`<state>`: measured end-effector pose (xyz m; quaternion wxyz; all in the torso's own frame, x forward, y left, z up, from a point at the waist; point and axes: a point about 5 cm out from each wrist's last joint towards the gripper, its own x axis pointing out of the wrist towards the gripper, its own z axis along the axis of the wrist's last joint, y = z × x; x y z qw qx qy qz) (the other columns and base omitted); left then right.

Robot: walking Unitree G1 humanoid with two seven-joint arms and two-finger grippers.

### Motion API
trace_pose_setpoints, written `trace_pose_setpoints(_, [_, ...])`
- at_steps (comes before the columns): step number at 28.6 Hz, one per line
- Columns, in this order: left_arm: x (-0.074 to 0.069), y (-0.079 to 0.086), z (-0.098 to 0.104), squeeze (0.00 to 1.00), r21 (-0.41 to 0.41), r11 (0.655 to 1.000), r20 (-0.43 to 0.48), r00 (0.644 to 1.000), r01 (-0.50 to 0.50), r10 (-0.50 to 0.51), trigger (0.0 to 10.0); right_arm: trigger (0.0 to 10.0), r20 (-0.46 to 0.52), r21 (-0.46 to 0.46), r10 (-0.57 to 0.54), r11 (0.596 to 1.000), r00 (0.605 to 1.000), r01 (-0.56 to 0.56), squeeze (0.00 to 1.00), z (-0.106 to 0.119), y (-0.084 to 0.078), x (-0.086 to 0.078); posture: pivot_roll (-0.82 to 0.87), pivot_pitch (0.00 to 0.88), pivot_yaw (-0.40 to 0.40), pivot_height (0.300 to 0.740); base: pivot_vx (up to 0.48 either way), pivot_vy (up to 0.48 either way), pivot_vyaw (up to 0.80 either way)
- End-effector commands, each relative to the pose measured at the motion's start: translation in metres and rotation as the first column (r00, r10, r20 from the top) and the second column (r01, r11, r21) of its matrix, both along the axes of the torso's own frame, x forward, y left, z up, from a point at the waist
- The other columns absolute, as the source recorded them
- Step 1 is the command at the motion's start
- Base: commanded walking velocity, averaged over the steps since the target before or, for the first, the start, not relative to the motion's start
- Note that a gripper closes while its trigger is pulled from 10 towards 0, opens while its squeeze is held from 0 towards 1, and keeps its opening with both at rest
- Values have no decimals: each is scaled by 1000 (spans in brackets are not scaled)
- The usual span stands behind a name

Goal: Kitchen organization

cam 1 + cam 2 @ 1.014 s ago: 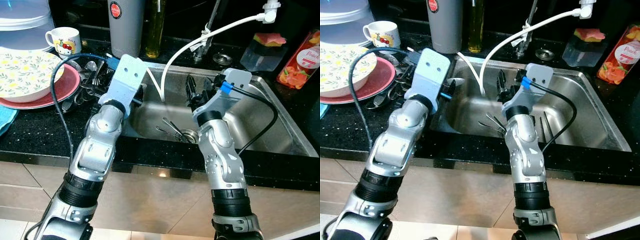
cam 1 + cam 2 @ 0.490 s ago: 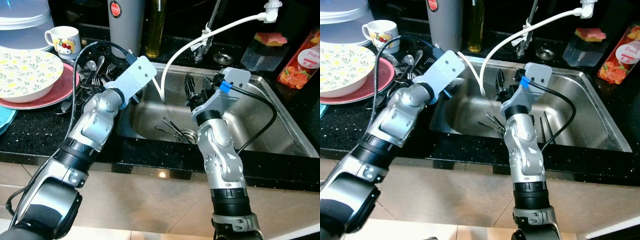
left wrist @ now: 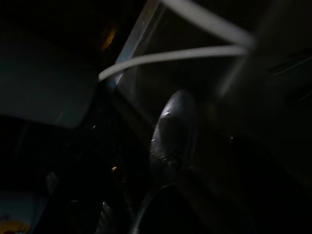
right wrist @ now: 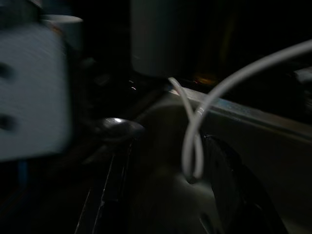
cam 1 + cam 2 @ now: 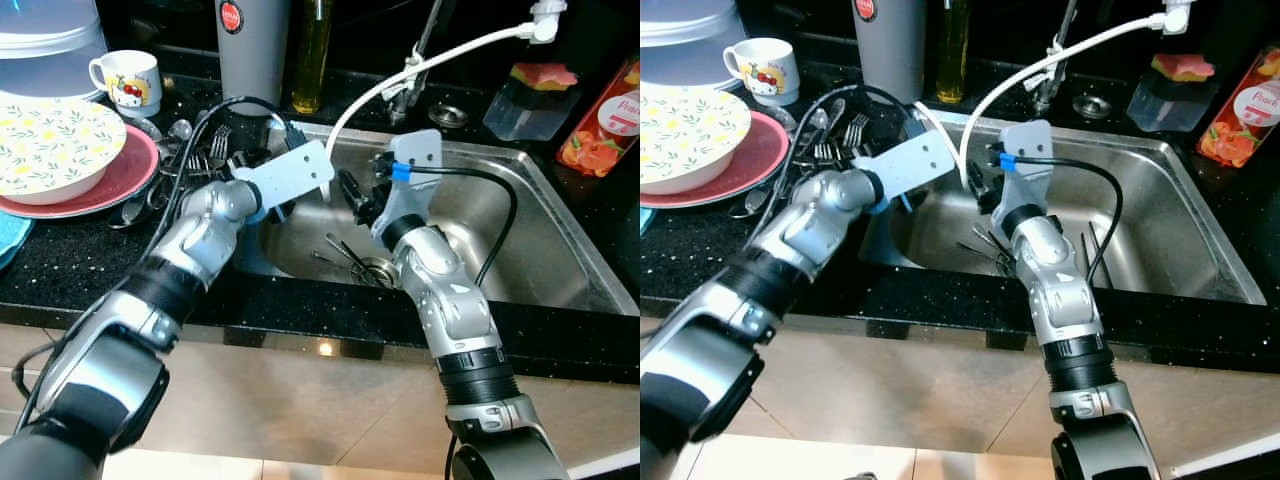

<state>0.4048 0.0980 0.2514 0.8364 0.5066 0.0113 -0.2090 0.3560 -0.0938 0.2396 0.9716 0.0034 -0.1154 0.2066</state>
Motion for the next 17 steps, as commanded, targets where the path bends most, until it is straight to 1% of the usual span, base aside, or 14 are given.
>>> trace_pose_setpoints(1, [3,-5,-3,0,43,999,2,1000,5,-5,10000,10000,-23,9,6,1000,1000,-6,0,0,-5,3,245,81,-82,740,0,0,0])
trace_pose_setpoints(3, [7,-2,-3,0,65,998,9,1000,-16,15,10000,10000,-10,23,16,1000,1000,-16,0,3,-4,4,245,81,-79,740,0,0,0])
trace_pose_setpoints(8, [10,0,-4,0,79,997,6,1000,-25,25,10000,10000,17,40,27,999,1000,-27,0,10,-4,2,242,84,-76,740,0,0,0])
trace_pose_setpoints(12, [13,1,-8,0,98,994,-3,999,-38,39,10000,10000,40,65,12,998,999,-14,0,16,-7,1,236,88,-75,740,0,0,0])
trace_pose_setpoints(13, [13,1,-9,0,104,994,2,999,-43,43,7765,10000,43,69,9,998,999,-12,0,17,-8,1,235,90,-76,740,0,0,0])
trace_pose_setpoints(14, [14,1,-9,0,109,993,7,999,-45,45,7765,10000,44,71,10,997,999,-13,0,17,-8,1,235,90,-76,740,0,0,0])
trace_pose_setpoints(15, [14,1,-10,0,112,993,6,999,-44,44,3843,10000,45,73,11,997,999,-15,0,17,-8,1,235,90,-76,740,0,0,0])
trace_pose_setpoints(16, [14,1,-10,0,112,993,6,999,-44,44,3843,10000,45,73,11,997,999,-15,0,17,-8,1,235,90,-76,740,0,0,0])
trace_pose_setpoints(17, [15,1,-11,0,116,992,7,999,-42,42,3255,10000,47,78,16,997,999,-19,0,18,-8,0,235,92,-76,740,0,0,0])
